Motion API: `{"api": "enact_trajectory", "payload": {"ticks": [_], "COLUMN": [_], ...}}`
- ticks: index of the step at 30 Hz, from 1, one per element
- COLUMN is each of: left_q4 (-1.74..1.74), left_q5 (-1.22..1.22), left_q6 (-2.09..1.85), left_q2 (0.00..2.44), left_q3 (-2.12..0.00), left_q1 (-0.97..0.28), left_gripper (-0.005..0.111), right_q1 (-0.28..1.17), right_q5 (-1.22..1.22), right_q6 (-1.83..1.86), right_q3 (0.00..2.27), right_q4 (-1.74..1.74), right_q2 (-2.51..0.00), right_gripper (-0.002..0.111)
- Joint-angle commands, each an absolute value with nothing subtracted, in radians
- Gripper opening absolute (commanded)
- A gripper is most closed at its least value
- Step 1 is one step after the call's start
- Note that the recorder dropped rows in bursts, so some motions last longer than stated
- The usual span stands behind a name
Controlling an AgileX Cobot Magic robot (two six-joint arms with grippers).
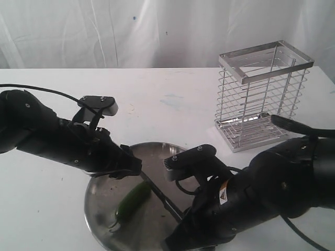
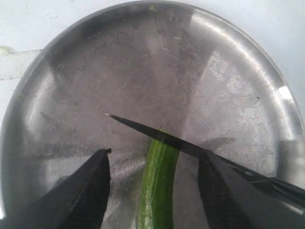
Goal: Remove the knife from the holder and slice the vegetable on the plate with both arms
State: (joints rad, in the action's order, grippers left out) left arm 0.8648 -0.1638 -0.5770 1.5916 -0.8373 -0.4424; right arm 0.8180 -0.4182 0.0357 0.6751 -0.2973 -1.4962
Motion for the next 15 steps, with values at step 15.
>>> {"api": "enact_trajectory", "payload": {"ticks": [15], "left_q4": [0.918], "left_q5": [-0.123], "left_q6": [-0.575], "left_q2": [1.618], "left_q3": [-0.84], "left_q1": [-0.442], "left_gripper": [0.059], "right_q1": [0.819], "right_q5": [-0.394], "right_q6": [0.019], "right_q3": [0.678], "right_q4": [-0.31], "right_q2": [-1.552], "right_gripper": [0.0]}}
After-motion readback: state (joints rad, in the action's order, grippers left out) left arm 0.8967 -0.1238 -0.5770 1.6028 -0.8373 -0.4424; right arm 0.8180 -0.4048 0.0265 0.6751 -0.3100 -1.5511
